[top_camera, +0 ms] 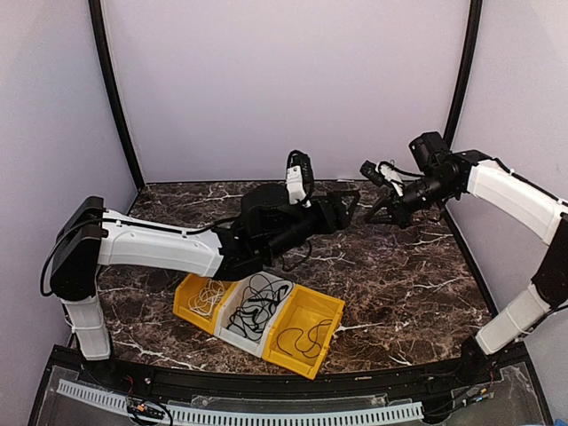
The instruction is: Untangle the cables
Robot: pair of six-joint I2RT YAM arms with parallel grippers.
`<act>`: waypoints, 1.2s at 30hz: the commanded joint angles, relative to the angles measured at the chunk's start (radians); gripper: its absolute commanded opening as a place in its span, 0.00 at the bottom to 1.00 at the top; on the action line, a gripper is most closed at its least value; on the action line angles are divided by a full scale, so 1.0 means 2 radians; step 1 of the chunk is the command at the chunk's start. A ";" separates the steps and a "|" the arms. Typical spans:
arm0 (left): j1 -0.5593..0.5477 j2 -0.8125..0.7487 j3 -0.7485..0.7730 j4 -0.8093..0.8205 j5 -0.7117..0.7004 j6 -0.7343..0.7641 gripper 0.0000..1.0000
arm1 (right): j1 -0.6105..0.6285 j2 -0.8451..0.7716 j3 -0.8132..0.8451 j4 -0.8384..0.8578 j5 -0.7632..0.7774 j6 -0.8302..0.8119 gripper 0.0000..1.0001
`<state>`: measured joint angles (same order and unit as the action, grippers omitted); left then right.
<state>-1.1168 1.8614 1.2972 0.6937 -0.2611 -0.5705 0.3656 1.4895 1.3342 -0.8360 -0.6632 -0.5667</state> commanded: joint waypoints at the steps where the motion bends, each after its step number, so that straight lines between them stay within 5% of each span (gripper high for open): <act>1: 0.021 0.036 0.053 -0.010 0.033 -0.175 0.79 | -0.003 -0.026 -0.007 0.020 -0.016 0.005 0.00; 13: 0.045 0.108 0.087 0.073 0.104 -0.309 0.64 | -0.003 -0.027 -0.017 0.030 -0.017 0.010 0.00; 20: 0.054 0.140 0.098 0.135 0.145 -0.330 0.34 | -0.003 -0.021 -0.031 0.043 -0.012 0.009 0.00; 25: 0.058 0.138 0.094 0.173 0.138 -0.299 0.01 | -0.004 -0.005 -0.081 0.086 0.002 0.017 0.03; 30: 0.061 0.116 0.067 0.188 0.120 -0.282 0.00 | -0.024 0.057 -0.135 0.137 0.019 0.020 0.15; 36: 0.062 0.031 -0.009 0.181 0.075 -0.225 0.00 | -0.056 0.145 -0.142 0.158 0.029 0.028 0.15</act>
<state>-0.9909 2.1132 1.3392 0.9764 -0.0441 -1.1278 0.2798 1.7081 1.0698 -0.5629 -0.6407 -0.5327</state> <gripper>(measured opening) 0.023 0.155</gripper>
